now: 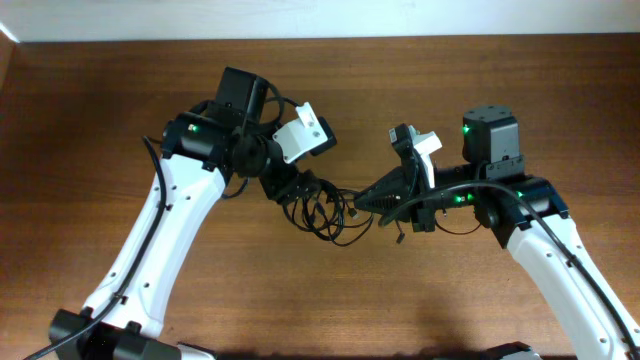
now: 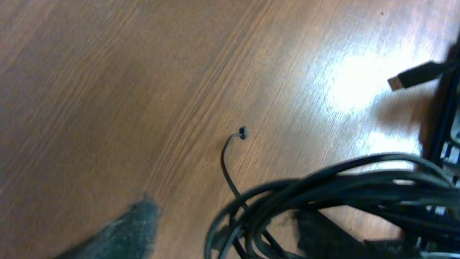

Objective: Untangle cables

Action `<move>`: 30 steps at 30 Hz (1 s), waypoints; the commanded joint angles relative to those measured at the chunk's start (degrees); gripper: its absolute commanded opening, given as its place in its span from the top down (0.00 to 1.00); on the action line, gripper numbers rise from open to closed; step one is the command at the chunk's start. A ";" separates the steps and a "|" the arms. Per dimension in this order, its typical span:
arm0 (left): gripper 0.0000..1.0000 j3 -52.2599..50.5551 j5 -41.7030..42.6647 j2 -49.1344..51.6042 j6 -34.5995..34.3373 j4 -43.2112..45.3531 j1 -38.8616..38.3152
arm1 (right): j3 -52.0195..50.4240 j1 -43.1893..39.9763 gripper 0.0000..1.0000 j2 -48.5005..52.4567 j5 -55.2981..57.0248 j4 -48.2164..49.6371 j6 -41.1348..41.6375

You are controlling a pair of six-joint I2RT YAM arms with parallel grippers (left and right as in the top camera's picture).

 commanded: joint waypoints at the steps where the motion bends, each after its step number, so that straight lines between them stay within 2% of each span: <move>1: 0.86 0.96 3.30 0.48 0.15 -0.02 0.24 | 0.70 0.26 0.96 0.09 -2.62 0.74 -1.05; 2: 1.00 0.96 3.37 0.48 0.15 -0.04 0.24 | 0.70 0.26 0.96 0.09 -2.62 0.74 -1.05; 10: 1.00 0.98 4.63 0.44 0.13 0.90 0.24 | 0.70 0.26 0.96 0.09 -1.62 0.70 -0.94; 14: 1.00 0.98 4.61 0.44 -0.13 2.51 0.26 | 0.70 0.26 0.96 0.09 8.76 0.02 5.66; 22: 1.00 0.98 4.31 0.44 -14.10 11.37 4.26 | 0.70 0.26 0.96 0.09 20.83 -6.71 5.70; 30: 1.00 0.98 4.72 0.44 -18.69 12.37 5.79 | 0.70 0.26 0.96 0.09 38.62 -8.17 15.72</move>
